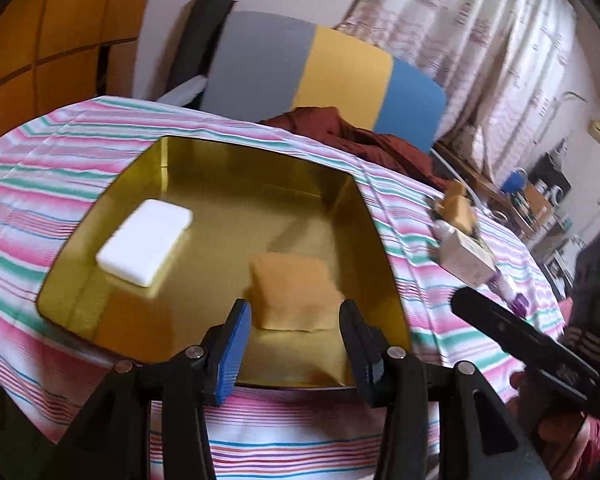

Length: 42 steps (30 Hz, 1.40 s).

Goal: Organize objects
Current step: 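Move both open tools back toward the pile of items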

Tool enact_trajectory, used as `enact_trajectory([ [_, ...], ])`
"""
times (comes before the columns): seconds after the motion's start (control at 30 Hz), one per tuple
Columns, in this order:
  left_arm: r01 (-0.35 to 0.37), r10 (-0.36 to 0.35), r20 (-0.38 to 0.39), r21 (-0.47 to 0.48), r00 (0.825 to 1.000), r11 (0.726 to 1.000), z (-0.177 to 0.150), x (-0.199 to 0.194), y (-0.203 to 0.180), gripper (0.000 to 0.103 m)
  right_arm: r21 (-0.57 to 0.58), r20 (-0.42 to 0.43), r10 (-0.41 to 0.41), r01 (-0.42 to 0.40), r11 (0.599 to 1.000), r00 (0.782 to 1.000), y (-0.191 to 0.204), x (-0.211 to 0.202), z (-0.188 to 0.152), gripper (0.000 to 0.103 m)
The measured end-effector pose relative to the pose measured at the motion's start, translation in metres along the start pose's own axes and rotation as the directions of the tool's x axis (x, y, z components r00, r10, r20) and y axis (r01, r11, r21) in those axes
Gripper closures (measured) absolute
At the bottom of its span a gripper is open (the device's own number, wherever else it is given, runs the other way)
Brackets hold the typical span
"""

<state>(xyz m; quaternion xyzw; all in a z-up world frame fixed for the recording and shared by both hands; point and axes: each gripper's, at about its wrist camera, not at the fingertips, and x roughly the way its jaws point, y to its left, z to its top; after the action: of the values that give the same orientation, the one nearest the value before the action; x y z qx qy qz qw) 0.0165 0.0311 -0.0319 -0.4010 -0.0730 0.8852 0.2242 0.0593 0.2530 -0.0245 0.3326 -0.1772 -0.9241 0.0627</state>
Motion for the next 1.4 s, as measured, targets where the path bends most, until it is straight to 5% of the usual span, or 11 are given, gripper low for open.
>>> enact_trajectory([
  [0.27,0.077,-0.076,-0.023,0.067,0.997,0.995,-0.005,0.004,-0.040,0.056,-0.023,0.009,-0.111,0.111,0.994,0.994,-0.043,-0.017,0.004,0.005],
  [0.67,0.175,-0.162,-0.096,0.148,0.982,0.973,-0.015,0.019,-0.103,0.056,0.067,0.038,-0.306,0.303,0.951,0.951,-0.154,-0.042,0.027,0.005],
  [0.87,0.197,-0.178,-0.136,0.143,0.975,0.970,-0.022,0.026,-0.119,0.056,0.042,0.056,-0.246,0.243,0.969,0.968,-0.197,-0.024,0.079,0.003],
  [1.07,0.196,-0.171,-0.158,0.153,0.972,0.969,-0.028,0.027,-0.126,0.056,0.038,-0.043,-0.133,0.135,0.990,0.990,-0.227,0.016,0.106,0.003],
  [1.4,0.214,-0.189,-0.187,0.128,0.964,0.968,-0.027,0.040,-0.132,0.056,0.085,-0.107,0.152,-0.144,0.986,0.983,-0.186,-0.003,0.045,0.003],
])
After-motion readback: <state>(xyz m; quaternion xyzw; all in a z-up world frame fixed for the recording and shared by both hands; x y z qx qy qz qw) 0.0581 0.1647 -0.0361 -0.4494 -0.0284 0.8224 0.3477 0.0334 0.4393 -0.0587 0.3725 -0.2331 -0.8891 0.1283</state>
